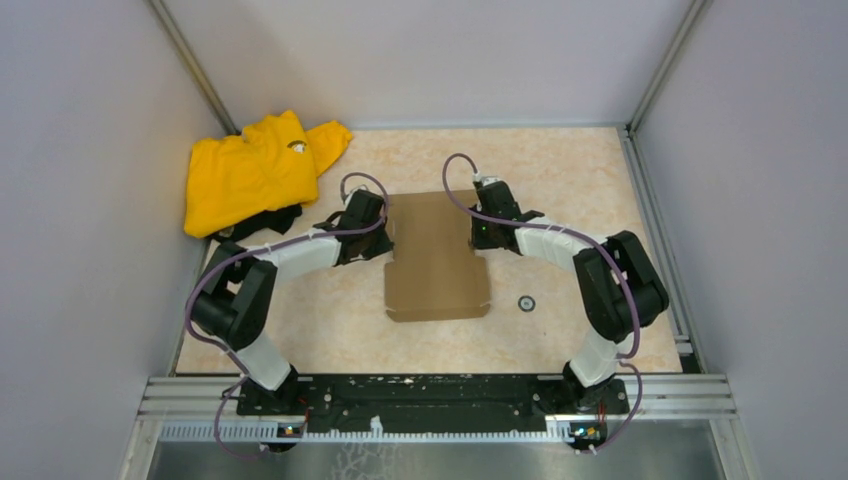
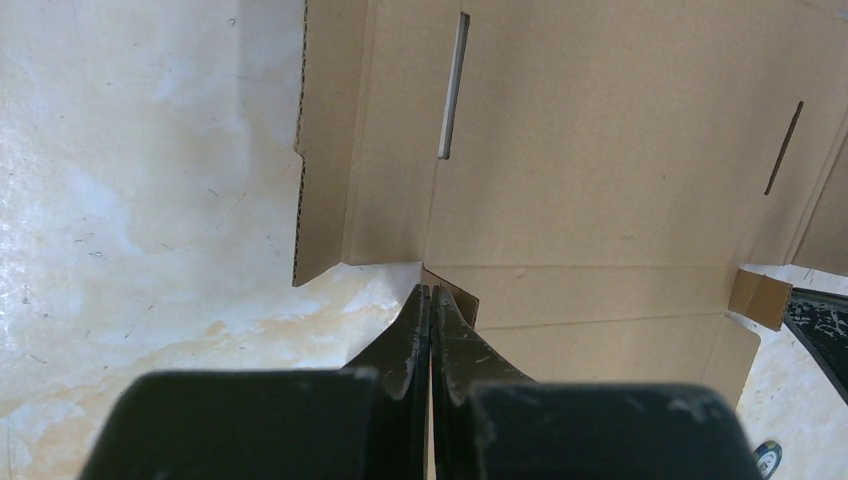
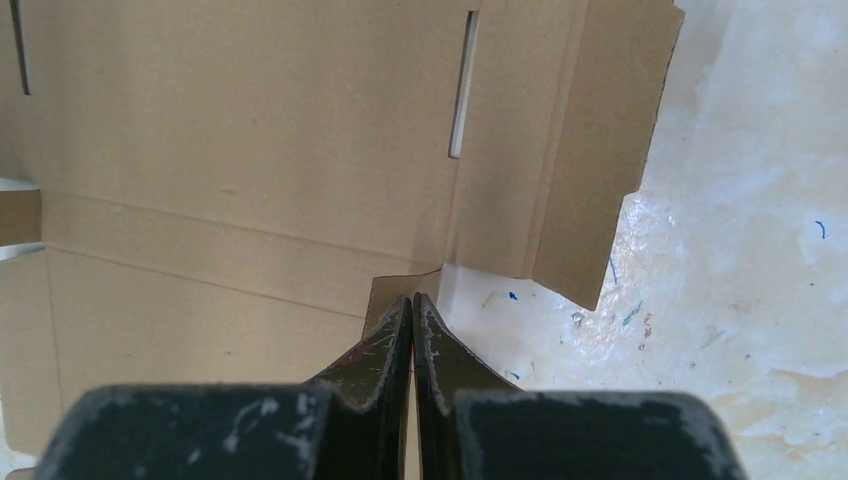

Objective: Fold the paper box

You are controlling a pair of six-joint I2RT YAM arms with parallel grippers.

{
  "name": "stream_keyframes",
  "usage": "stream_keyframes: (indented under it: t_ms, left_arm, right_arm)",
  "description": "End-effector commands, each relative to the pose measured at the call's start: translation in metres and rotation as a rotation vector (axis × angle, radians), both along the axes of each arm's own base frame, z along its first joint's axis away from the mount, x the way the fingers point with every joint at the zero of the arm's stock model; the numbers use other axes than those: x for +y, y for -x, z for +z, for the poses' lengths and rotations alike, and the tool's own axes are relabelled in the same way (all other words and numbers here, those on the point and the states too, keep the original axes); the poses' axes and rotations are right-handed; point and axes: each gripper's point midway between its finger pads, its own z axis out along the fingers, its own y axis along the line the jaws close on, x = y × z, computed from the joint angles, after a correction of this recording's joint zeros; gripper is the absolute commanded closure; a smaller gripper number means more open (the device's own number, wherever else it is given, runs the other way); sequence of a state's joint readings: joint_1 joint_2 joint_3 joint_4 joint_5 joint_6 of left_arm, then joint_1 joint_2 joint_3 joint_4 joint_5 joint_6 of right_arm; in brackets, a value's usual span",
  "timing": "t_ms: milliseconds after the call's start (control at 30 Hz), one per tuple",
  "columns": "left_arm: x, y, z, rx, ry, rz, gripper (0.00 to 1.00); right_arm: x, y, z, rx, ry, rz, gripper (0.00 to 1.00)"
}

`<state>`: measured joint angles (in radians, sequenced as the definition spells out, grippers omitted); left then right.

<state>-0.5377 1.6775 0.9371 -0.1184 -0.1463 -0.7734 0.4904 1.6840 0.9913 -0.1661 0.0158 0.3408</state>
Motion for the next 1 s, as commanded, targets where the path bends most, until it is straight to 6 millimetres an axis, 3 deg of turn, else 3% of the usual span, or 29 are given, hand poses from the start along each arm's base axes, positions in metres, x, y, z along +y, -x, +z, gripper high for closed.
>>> stream_keyframes:
  t_ms: [0, 600, 767, 967]
  left_arm:
    - [-0.008, -0.008, 0.005, -0.019, 0.006, 0.003, 1.00]
    - [-0.022, -0.011, 0.000, -0.010, -0.025, -0.023, 1.00]
    - [-0.029, -0.002, -0.013, 0.013, -0.051, -0.042, 1.00]
    - [-0.027, 0.020, -0.046, 0.069, -0.087, -0.053, 1.00]
  right_arm:
    - [0.014, -0.013, 0.011, -0.046, -0.025, 0.020, 0.98]
    - [0.025, -0.013, -0.007, -0.012, -0.006, 0.043, 0.98]
    - [0.025, -0.009, -0.017, 0.007, 0.011, 0.044, 0.98]
    - [0.026, -0.003, -0.026, 0.023, 0.029, 0.051, 0.98]
